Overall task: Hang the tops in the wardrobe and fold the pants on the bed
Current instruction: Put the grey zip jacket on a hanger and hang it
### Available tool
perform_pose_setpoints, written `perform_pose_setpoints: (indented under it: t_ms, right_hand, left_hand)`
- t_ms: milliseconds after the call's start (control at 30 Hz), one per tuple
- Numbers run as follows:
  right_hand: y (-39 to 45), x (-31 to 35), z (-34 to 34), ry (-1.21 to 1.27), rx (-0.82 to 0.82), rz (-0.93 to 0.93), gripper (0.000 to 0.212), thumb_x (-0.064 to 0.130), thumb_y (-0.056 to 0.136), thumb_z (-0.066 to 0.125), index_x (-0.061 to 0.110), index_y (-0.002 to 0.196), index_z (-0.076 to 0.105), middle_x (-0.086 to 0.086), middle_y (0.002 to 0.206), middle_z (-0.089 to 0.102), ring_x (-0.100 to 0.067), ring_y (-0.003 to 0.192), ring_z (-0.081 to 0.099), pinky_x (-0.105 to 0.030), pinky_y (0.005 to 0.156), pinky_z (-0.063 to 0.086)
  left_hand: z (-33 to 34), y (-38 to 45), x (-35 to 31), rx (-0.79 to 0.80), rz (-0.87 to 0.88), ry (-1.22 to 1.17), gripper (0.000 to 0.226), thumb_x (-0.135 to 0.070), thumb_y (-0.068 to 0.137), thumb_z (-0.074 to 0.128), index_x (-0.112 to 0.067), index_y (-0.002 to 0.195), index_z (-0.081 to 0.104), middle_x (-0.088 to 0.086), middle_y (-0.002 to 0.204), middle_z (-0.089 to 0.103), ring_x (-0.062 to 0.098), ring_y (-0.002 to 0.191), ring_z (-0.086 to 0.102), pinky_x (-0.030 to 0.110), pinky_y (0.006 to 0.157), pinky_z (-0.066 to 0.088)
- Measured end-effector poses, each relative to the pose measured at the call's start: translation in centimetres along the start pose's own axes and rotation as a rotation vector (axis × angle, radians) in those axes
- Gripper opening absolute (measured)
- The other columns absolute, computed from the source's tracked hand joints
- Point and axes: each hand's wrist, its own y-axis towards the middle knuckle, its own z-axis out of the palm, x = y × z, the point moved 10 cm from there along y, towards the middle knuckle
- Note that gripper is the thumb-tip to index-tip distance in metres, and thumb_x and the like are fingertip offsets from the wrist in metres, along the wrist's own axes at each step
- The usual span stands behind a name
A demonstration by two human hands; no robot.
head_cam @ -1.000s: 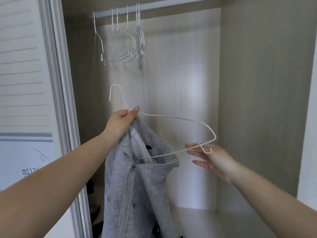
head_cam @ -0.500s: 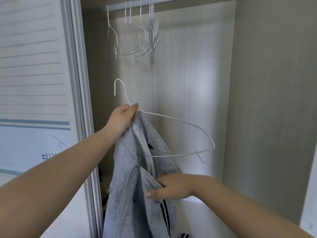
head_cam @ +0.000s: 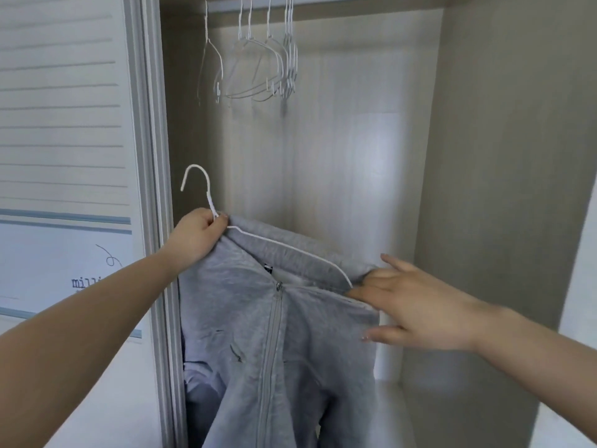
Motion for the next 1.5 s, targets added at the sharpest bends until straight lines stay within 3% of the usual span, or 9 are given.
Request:
perform_pose_setpoints:
  t_ms: [100,233,467,567,867,1167,1333,1433,1500]
  right_hand:
    - [-0.7,-0.9,-3.6,-0.068,-0.133,-0.051,0.033,0.041,0.094,0.053,0.020,0.117,0.063,0.003,0.105,0.067,-0.018,0.104,0.059,-0.031,0.096,0.042]
    - [-0.1,-1.2,-6.3,-0.113,-0.162,-0.068,0.010,0.026,0.093,0.058,0.018,0.097,0.062,0.001,0.092,0.065,-0.022,0.088,0.061,-0.028,0.065,0.044]
    - [2.9,-4.1,-5.4,0.034,-0.129,0.128,0.030,0.038,0.097,0.044,0.023,0.121,0.054,0.001,0.122,0.043,-0.013,0.078,0.040,-0.023,0.069,0.032]
    - [1.8,-4.3,-6.1,0.082,-0.291,0.142,0.025,0.028,0.093,0.053,0.014,0.111,0.063,-0.003,0.113,0.047,-0.009,0.070,0.035,-0.020,0.061,0.030]
    - [-1.9,-6.5,-8.4,0.228,-0.494,0.242,0.013,0.005,0.089,0.061,0.001,0.097,0.071,0.000,0.094,0.041,-0.021,0.081,0.051,-0.031,0.071,0.044]
    - [-4.1,-10.7,-6.4,0.516,-0.203,0.393,0.031,0.002,0.090,0.060,0.016,0.117,0.063,-0.005,0.127,0.053,-0.013,0.124,0.045,0.001,0.096,0.026]
    - [-4.3,-10.9,-2.8,1.385,0.002,0.620,0.064,0.049,0.076,0.055,0.044,0.135,0.034,0.004,0.133,0.052,-0.016,0.119,0.056,-0.043,0.099,0.047]
    - [-3.3,-10.2,-1.3,1.022,0.184,0.635,0.066,0.058,0.081,0.052,0.040,0.141,0.032,-0.001,0.129,0.057,-0.018,0.111,0.062,-0.037,0.093,0.053]
    - [-1.6,-10.2,-1.3,0.705,0.125,0.592,0.052,0.044,0.092,0.055,0.034,0.140,0.037,-0.002,0.114,0.063,-0.018,0.100,0.065,-0.023,0.083,0.054]
  left_hand:
    - [2.3,-0.6,-3.1,0.058,0.170,0.146,0.039,-0.025,0.097,0.048,-0.001,0.067,0.051,0.012,0.073,0.048,0.028,0.075,0.051,0.032,0.067,0.033]
    - [6.0,-2.0,-8.0,0.109,0.316,0.205,0.036,-0.026,0.098,0.049,-0.006,0.067,0.051,0.009,0.077,0.045,0.031,0.080,0.052,0.041,0.077,0.042]
    - [10.7,-3.4,-18.0,0.153,0.428,0.045,0.040,-0.027,0.097,0.050,0.000,0.069,0.055,0.002,0.071,0.040,0.025,0.074,0.049,0.028,0.062,0.027]
    - [10.4,-3.3,-19.4,0.140,0.441,-0.035,0.045,-0.028,0.095,0.053,0.007,0.067,0.058,0.015,0.071,0.050,0.028,0.070,0.053,0.036,0.065,0.038]
    - [9.1,-2.8,-16.6,0.284,0.530,0.053,0.029,-0.040,0.085,0.066,-0.012,0.077,0.069,0.002,0.082,0.065,0.015,0.080,0.058,0.030,0.076,0.043]
    - [6.5,-2.4,-13.7,0.163,0.554,0.012,0.012,-0.020,0.090,0.064,-0.012,0.083,0.070,0.002,0.077,0.049,0.015,0.071,0.049,0.023,0.070,0.036]
    - [6.9,-2.2,-13.7,0.146,0.599,0.046,0.010,-0.019,0.090,0.064,-0.015,0.091,0.073,0.005,0.080,0.050,0.017,0.073,0.050,0.022,0.068,0.034]
    - [6.6,-1.5,-13.6,0.086,0.587,0.025,0.010,-0.018,0.089,0.065,-0.012,0.089,0.074,0.000,0.078,0.048,0.014,0.072,0.047,0.020,0.066,0.030]
    - [6.5,-0.6,-13.5,0.059,0.565,0.002,0.011,-0.019,0.089,0.065,-0.012,0.088,0.073,-0.005,0.075,0.045,0.013,0.072,0.046,0.021,0.067,0.030]
